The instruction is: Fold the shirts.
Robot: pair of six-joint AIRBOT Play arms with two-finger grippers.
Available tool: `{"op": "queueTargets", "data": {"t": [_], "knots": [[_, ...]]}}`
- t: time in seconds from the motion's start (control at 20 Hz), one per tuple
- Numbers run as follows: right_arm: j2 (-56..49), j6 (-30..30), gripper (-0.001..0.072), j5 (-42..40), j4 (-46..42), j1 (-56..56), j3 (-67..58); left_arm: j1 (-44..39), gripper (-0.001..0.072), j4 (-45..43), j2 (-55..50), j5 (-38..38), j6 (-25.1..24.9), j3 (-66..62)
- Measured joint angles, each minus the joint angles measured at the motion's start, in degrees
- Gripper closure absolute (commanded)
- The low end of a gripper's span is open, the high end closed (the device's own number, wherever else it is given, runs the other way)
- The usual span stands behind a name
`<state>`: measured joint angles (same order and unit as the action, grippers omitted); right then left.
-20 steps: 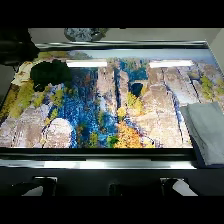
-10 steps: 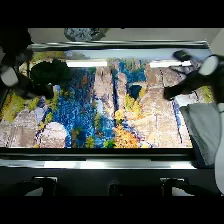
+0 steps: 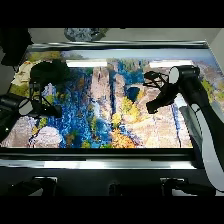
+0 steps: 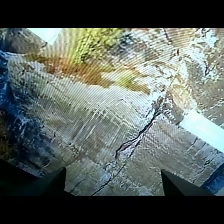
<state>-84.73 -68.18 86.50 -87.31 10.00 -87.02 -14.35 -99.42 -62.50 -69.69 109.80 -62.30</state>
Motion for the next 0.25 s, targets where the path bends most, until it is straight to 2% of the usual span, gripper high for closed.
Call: {"op": "queueTargets", "data": {"t": [0.25], "knots": [[-0.1, 0.0, 0.0030, 0.4, -0.2, 0.3, 0.1, -0.2, -0.0009, 0.0, 0.4, 0.6, 0.4, 0.7]]}}
